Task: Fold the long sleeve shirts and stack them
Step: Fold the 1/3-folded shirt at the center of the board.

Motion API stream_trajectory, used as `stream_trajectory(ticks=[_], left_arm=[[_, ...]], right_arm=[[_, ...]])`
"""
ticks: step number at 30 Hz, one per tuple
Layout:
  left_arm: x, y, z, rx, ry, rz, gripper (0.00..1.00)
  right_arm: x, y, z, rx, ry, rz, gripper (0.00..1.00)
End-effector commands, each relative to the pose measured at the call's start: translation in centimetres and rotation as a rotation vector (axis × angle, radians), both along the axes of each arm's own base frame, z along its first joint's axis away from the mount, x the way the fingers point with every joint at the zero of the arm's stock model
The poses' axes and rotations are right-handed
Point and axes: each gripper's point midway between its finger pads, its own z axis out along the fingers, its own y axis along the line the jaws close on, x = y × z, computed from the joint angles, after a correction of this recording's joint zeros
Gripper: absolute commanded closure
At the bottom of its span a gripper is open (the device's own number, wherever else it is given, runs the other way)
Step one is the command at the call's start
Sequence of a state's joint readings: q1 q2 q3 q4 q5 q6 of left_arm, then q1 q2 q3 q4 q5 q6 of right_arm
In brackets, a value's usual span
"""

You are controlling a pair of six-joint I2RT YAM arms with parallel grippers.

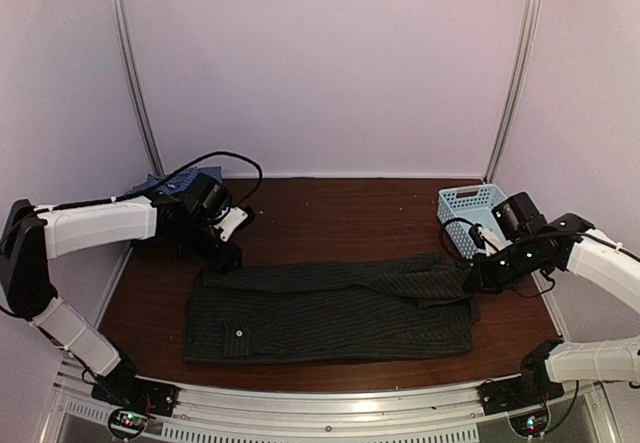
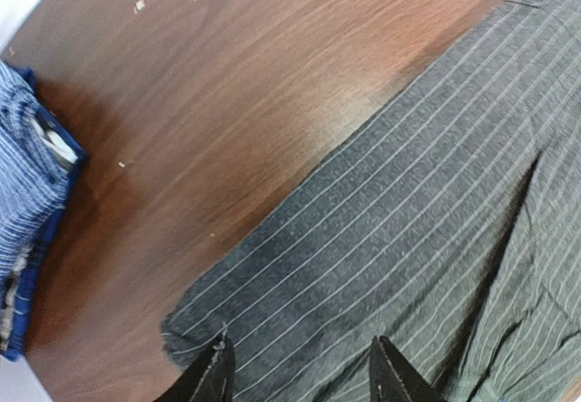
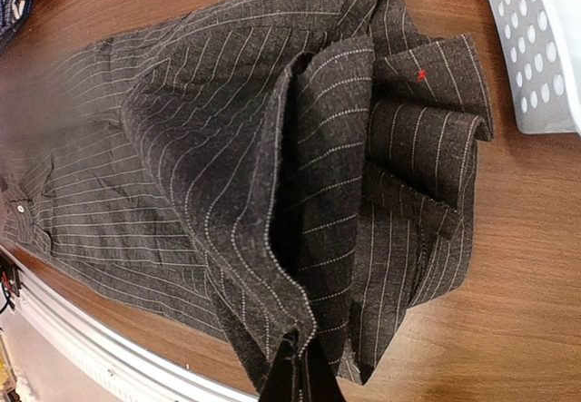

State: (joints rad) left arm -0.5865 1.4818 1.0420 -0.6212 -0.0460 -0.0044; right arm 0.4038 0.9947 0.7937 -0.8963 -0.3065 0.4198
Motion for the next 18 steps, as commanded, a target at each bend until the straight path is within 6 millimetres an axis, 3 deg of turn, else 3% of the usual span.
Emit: stream_trajectory(ticks=[1, 11, 18], left_arm=[[0.8, -1.6, -1.1, -0.116, 0.051, 0.125, 0.48], [-1.7, 0.3, -7.5, -0.159, 0.125, 0.301, 0.48], [-2.2, 1.0, -9.6, -0.175, 0.113, 0.347, 0.48]], right_arm=[[0.9, 0.0, -0.5, -0.010, -0.022, -0.020, 1.00], [2.7, 0.9, -0.9, 0.007, -0.043, -0.022, 0.93], [4.5, 1.5, -0.2, 0.014, -0.086, -0.026, 0.85]])
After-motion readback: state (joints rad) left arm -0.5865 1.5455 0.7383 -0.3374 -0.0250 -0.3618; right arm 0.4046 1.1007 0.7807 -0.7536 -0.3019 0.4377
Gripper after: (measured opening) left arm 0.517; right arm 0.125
